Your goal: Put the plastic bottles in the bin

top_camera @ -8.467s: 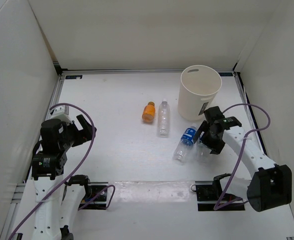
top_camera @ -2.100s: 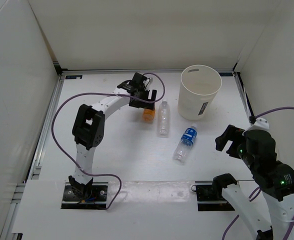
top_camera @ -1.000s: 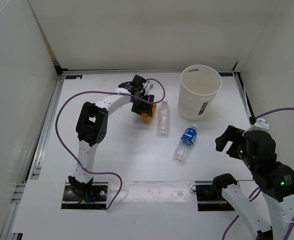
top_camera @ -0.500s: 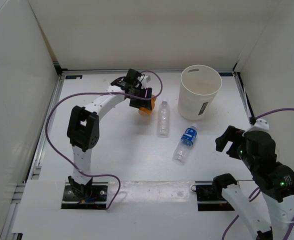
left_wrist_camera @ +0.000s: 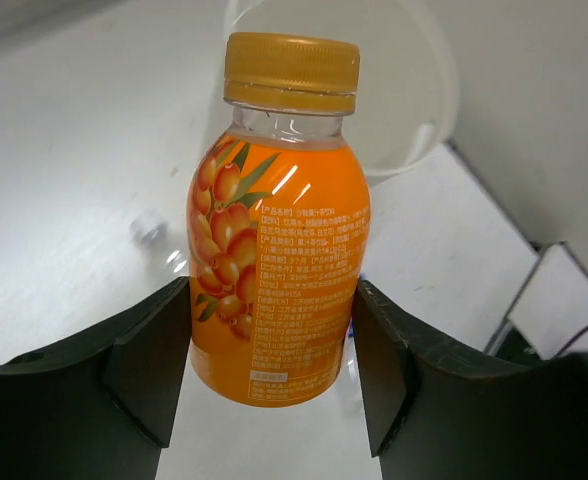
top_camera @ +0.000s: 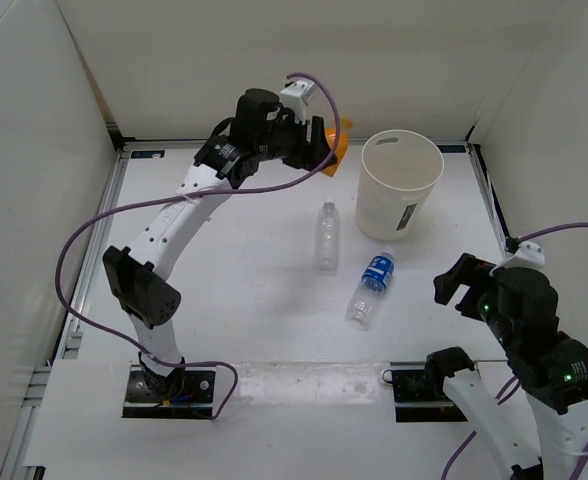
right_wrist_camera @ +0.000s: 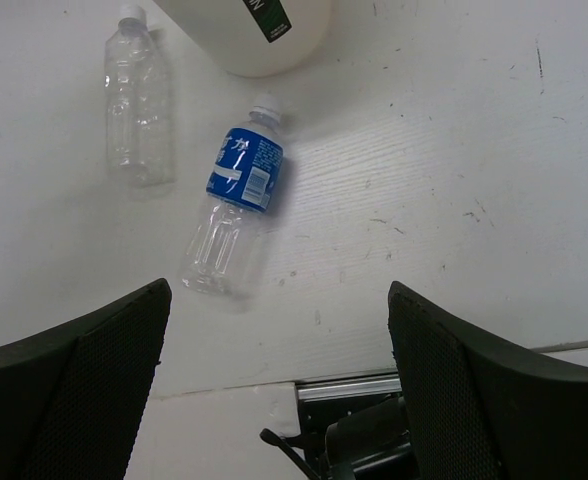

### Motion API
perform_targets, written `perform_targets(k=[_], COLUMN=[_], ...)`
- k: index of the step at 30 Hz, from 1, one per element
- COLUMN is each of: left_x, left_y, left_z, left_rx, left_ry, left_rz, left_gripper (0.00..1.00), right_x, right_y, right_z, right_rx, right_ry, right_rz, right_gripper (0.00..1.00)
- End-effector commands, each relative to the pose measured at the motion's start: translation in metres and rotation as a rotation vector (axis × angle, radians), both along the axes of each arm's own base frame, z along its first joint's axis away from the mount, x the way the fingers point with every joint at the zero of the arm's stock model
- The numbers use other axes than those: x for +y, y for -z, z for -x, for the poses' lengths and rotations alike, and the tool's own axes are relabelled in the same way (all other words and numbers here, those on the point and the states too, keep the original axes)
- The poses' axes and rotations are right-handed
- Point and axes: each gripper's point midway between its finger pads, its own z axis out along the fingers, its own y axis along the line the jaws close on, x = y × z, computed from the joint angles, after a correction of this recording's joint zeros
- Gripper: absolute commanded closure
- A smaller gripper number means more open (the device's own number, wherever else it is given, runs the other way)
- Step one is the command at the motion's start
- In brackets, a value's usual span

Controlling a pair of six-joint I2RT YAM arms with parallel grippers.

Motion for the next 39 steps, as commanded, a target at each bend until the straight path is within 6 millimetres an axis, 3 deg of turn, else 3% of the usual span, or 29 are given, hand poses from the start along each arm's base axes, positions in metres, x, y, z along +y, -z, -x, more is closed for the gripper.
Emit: perform_targets(k=[1, 3, 5, 6, 8, 11, 13, 14, 19, 24, 29, 32, 37, 39], left_x=[-0.023, -0.036, -0.048, -0.057, -0.072, -0.096, -0.103, -0.11, -0.13, -0.144, -0.152, -0.153, -0.149, -0.145], left_y=[-0.083, -0.084, -0.109, -0.1, -0.113, -0.092, -0.091, -0.079, -0.061, -0.063, -0.05, -0.039, -0.028, -0.026], left_z=[0.024, 0.018, 0.024, 0.018, 0.019, 0.008, 0.003, -0.003, -0.007, -0.009, -0.016, -0.017, -0.013, -0.012], left_rx=[-0.172, -0.164, -0.193, -0.177, -0.186, -0.123, -0.104, -0.091, -0.091, -0.113, -0.087, -0.058, -0.033, -0.039], left_ry=[0.103, 0.125, 0.17, 0.18, 0.216, 0.244, 0.246, 0.253, 0.253, 0.255, 0.247, 0.242, 0.244, 0.244], left_rz=[0.152, 0.172, 0.227, 0.223, 0.268, 0.293, 0.334, 0.334, 0.322, 0.343, 0.353, 0.341, 0.305, 0.284], left_gripper=[0.63, 0.63, 0.63, 0.63, 0.63, 0.63, 0.63, 0.61, 0.58, 0.54, 0.51, 0.39, 0.03, 0.0], right_x=[0.001, 0.001, 0.001, 0.001, 0.001, 0.001, 0.002, 0.001, 0.004, 0.005, 0.005, 0.005, 0.006, 0.006], right_y=[-0.008, -0.008, -0.008, -0.007, -0.009, -0.009, -0.009, -0.01, -0.009, -0.01, -0.009, -0.009, -0.009, -0.008], right_z=[-0.002, -0.002, -0.002, -0.002, -0.002, -0.001, 0.0, 0.001, 0.0, 0.001, 0.0, 0.0, 0.0, 0.0], right_rx=[-0.044, -0.045, -0.049, -0.045, -0.053, -0.059, -0.06, -0.063, -0.061, -0.064, -0.061, -0.061, -0.057, -0.057], right_ry=[-0.007, -0.008, -0.012, -0.01, -0.01, -0.011, -0.016, -0.014, -0.034, -0.046, -0.043, -0.045, -0.052, -0.048], right_rz=[-0.005, -0.009, -0.008, -0.007, -0.01, -0.014, -0.015, -0.018, -0.015, -0.013, -0.013, -0.014, -0.011, -0.014], right_gripper=[0.1, 0.1, 0.1, 0.1, 0.1, 0.1, 0.1, 0.1, 0.1, 0.1, 0.1, 0.1, 0.1, 0.1])
